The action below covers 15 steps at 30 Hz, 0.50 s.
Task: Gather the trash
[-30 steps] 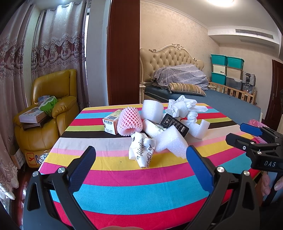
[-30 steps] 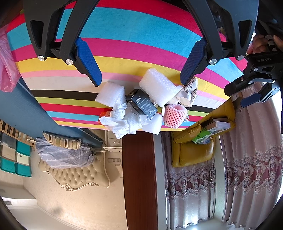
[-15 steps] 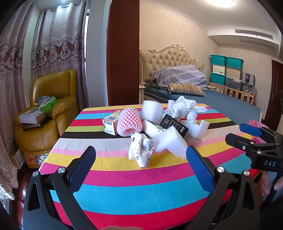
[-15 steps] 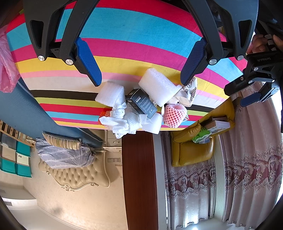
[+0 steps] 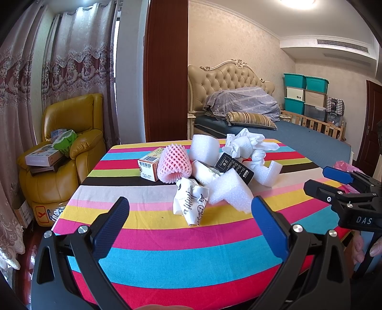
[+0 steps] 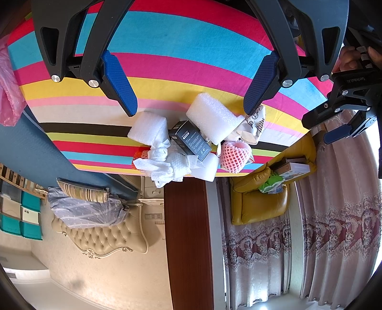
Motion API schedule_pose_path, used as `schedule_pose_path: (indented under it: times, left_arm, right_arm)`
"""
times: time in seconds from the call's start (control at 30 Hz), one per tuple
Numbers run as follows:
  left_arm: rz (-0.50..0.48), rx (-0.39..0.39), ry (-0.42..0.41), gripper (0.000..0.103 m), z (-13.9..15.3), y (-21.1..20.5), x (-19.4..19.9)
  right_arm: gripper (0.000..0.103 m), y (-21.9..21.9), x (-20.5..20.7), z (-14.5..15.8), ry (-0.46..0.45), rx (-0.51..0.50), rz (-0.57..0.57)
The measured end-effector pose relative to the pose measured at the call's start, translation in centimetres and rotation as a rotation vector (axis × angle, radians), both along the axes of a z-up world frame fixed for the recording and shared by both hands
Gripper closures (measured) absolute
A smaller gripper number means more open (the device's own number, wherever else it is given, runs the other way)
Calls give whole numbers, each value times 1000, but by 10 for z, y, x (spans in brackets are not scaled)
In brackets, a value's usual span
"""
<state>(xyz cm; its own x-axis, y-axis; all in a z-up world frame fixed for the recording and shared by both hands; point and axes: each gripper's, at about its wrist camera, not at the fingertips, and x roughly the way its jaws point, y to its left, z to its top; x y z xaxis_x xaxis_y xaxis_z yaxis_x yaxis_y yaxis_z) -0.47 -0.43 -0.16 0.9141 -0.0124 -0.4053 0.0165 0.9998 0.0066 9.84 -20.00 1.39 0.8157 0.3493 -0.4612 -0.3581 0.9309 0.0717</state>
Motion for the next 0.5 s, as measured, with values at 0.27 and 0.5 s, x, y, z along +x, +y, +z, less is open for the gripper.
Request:
schedule_pose_path:
  times: [0.27, 0.5]
  left_arm:
    - [-1, -5, 7, 4, -2, -1, 0]
    - [-7, -5, 14, 4, -2, 1, 1]
  right_arm:
    - [18, 1, -1, 0, 2, -4, 1]
    - [18, 2, 1, -4, 9, -1, -2]
